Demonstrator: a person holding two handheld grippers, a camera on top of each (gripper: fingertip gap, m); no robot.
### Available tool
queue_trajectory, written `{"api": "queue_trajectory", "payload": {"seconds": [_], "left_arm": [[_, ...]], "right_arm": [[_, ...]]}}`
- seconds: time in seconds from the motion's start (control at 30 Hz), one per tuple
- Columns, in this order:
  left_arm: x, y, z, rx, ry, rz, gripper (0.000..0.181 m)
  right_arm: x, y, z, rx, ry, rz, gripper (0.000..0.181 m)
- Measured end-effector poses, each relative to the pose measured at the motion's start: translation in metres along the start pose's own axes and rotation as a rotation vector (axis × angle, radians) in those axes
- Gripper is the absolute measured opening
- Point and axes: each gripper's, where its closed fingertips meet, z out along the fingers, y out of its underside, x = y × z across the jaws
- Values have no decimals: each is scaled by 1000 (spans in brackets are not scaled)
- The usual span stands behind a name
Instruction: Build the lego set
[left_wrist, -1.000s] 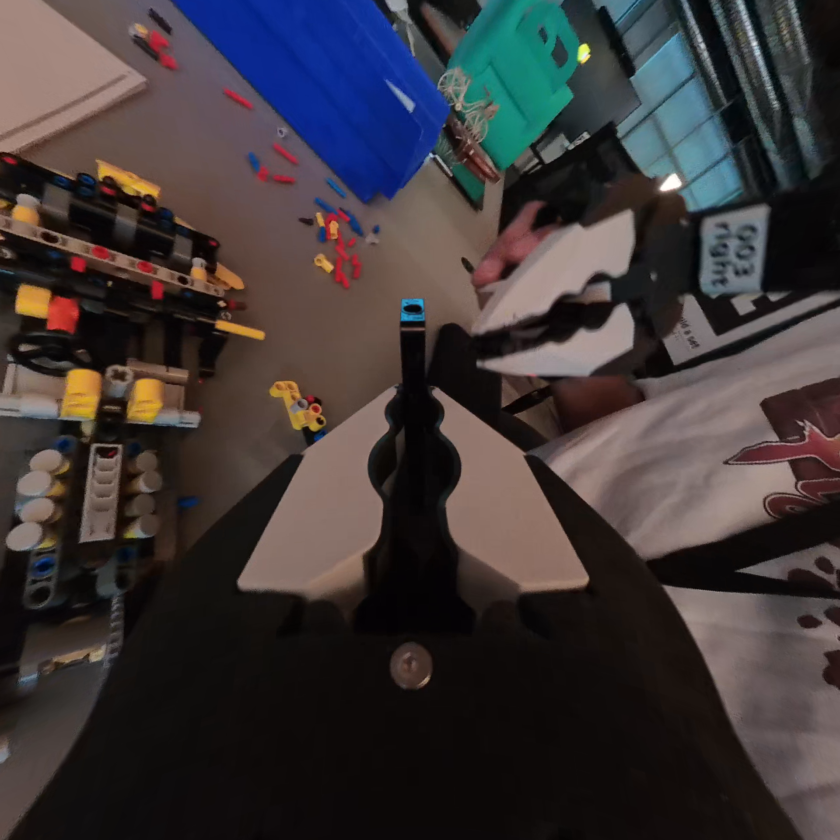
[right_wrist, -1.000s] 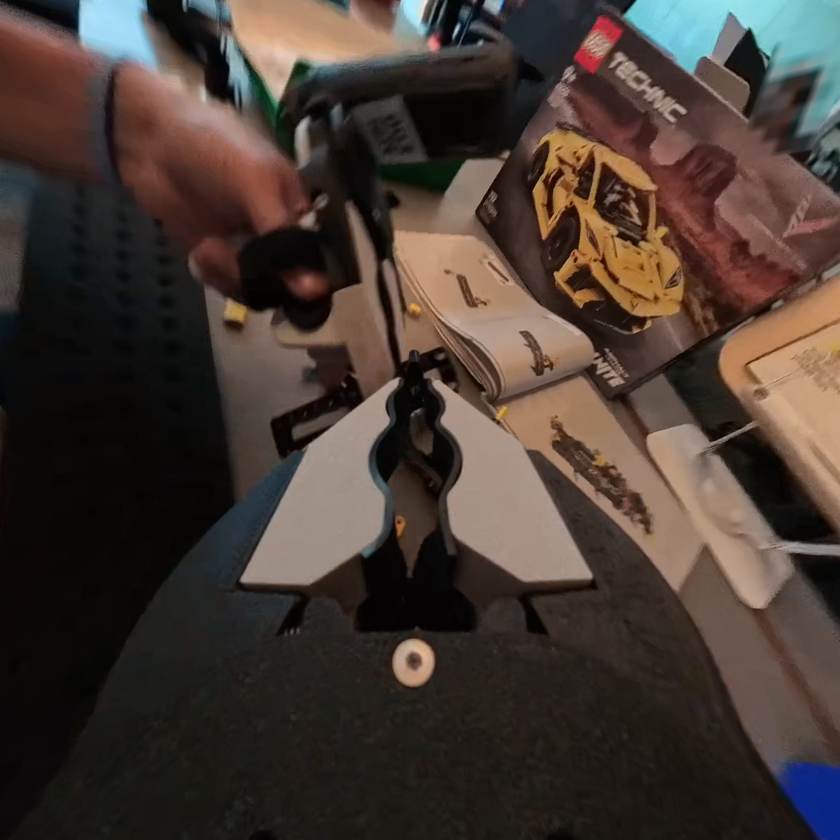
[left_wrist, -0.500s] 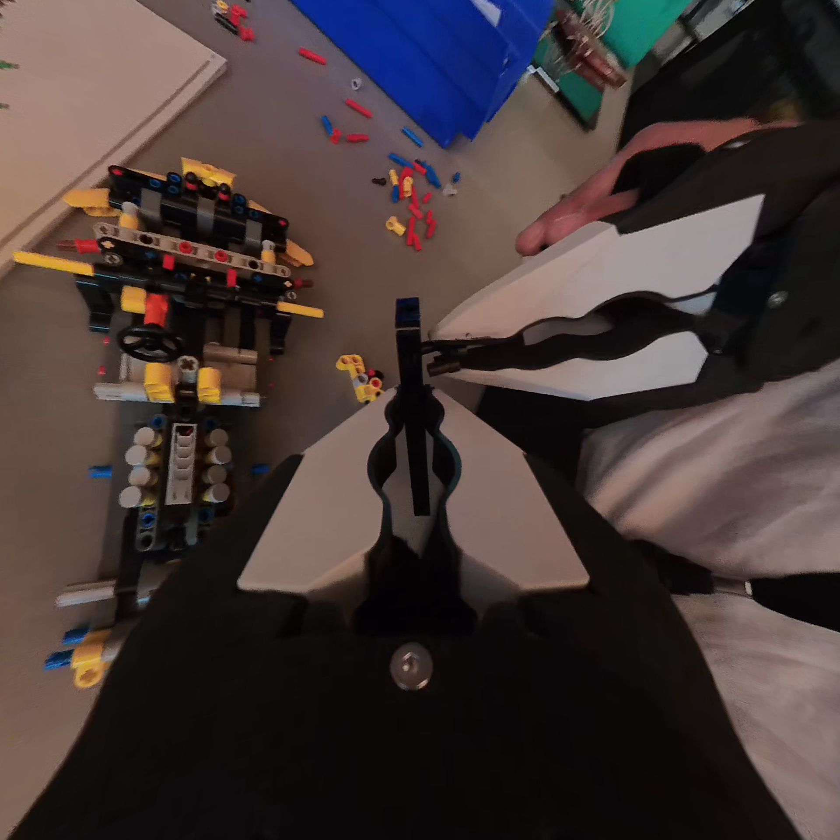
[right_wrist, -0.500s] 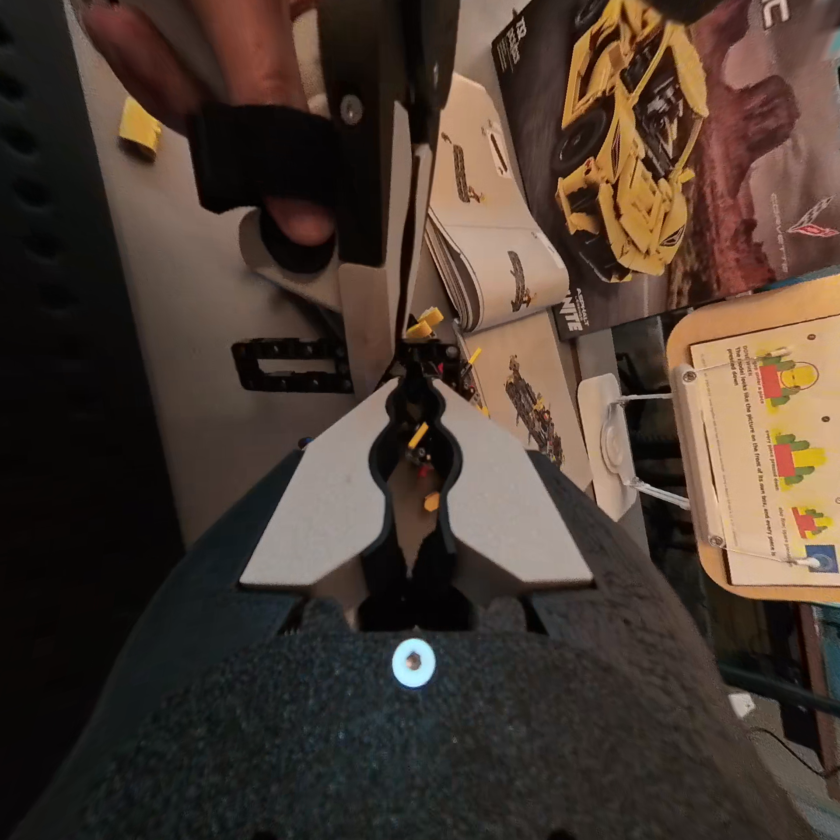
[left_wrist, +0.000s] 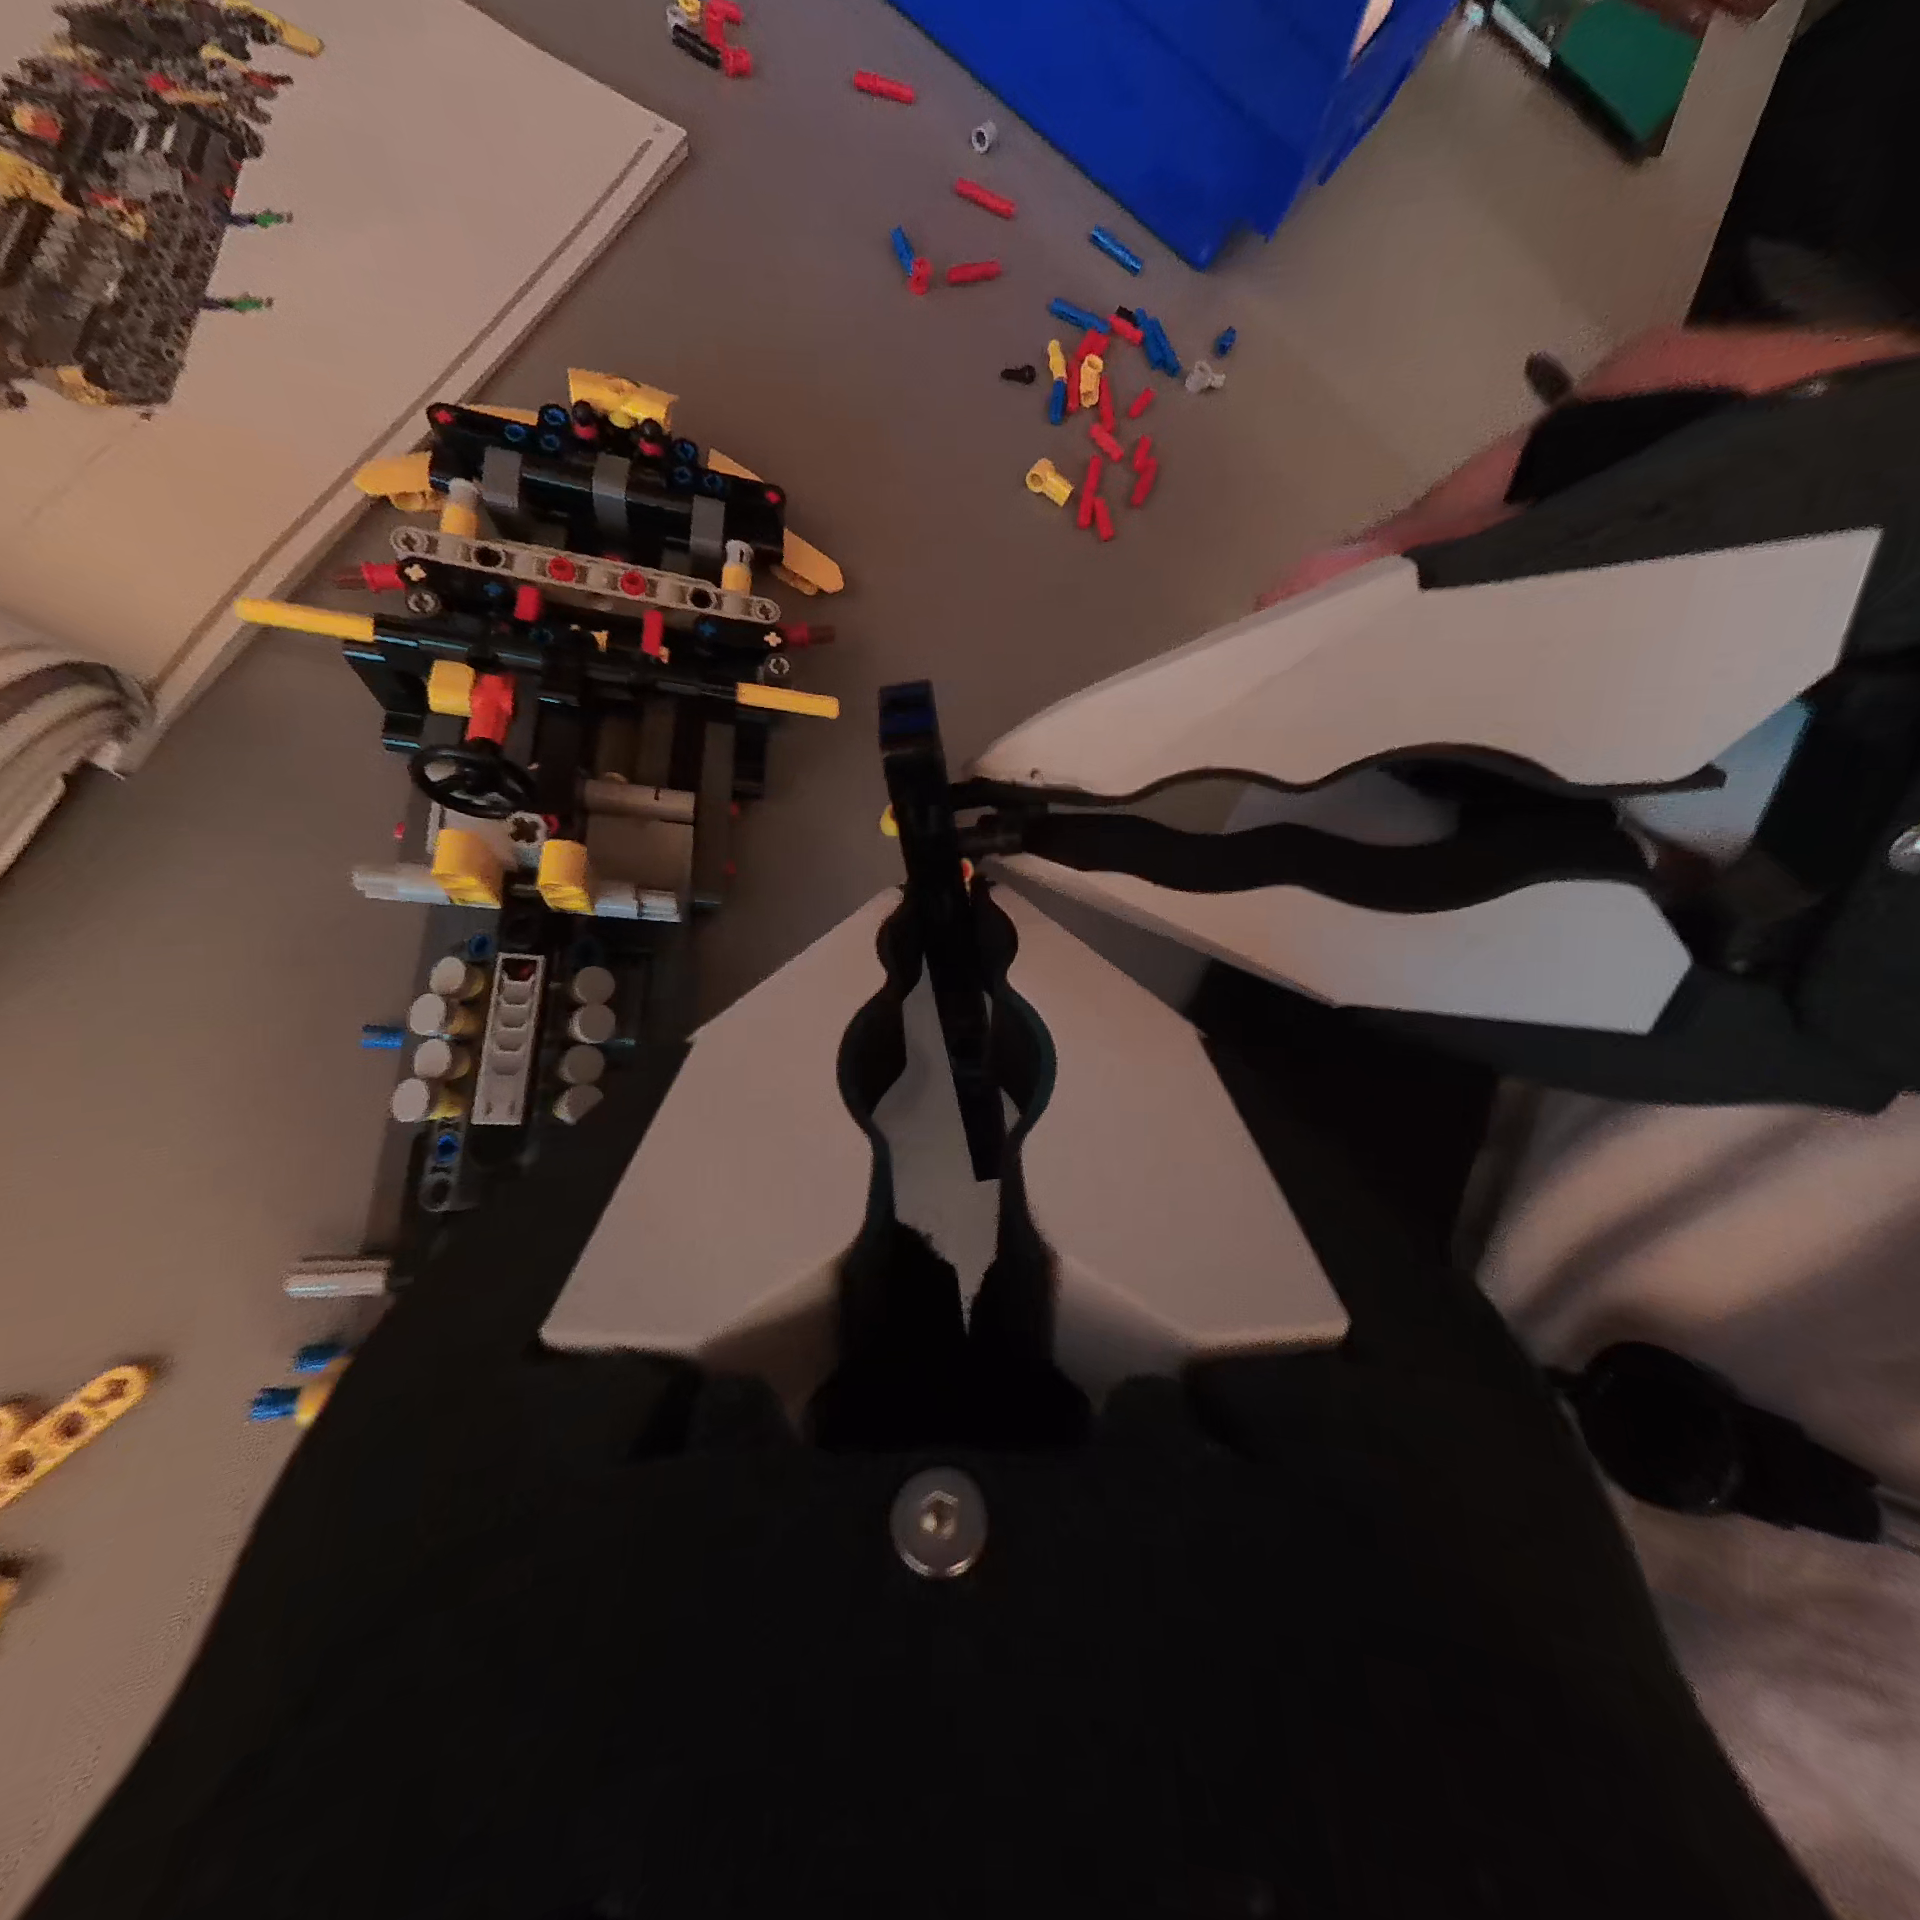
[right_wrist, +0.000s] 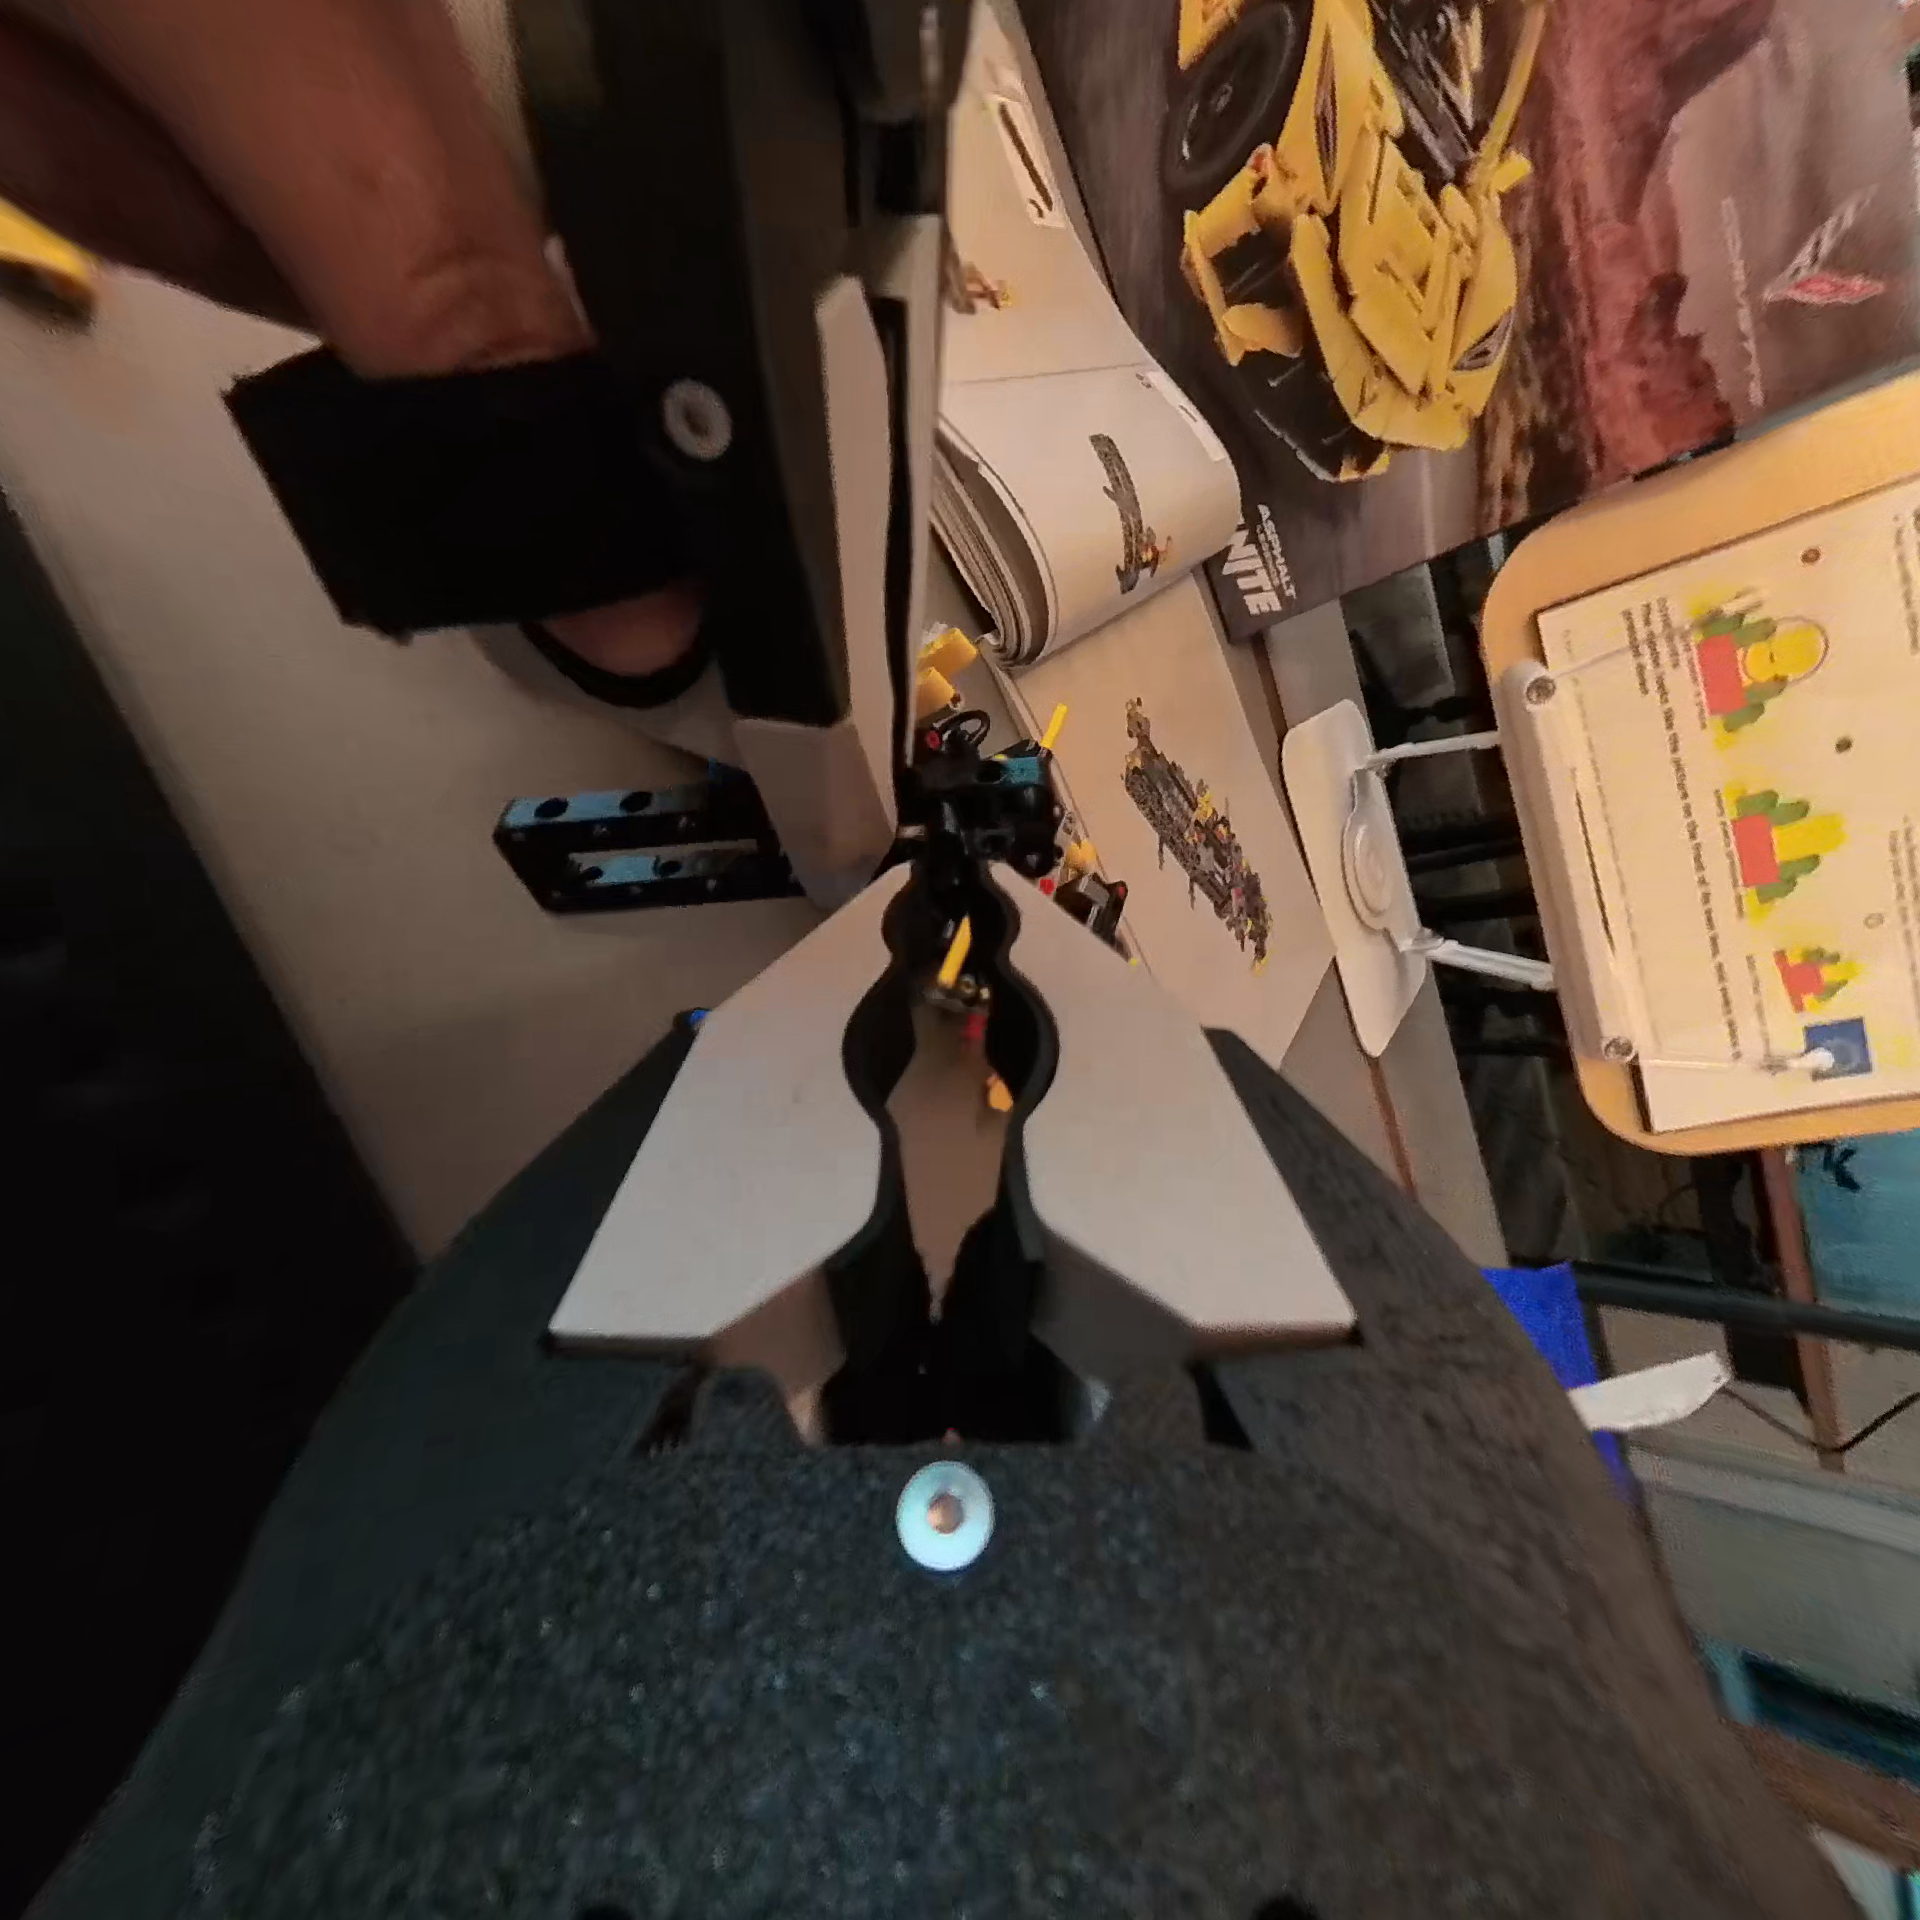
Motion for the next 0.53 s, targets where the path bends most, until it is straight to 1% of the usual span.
{"api": "queue_trajectory", "payload": {"seconds": [0.03,0.13,0.23,0.33,0.4,0.47,0.53], "left_arm": [[0,0,1,1,3,-22,10],[-4,3,4,-21,-45,-10,9],[-6,7,6,-44,-103,42,10],[-6,5,3,-36,-128,118,10],[-4,4,4,-40,-140,148,11],[-3,5,7,-43,-155,163,12],[-1,11,10,-53,-115,146,11]], "right_arm": [[0,1,1,-7,7,28,8],[-3,4,4,-30,13,70,8],[-6,7,7,-49,2,92,8],[-4,6,4,-37,13,21,7],[-4,7,3,-55,7,21,7],[-4,10,4,-79,13,-30,7],[-10,13,5,-74,-20,-79,7]]}}
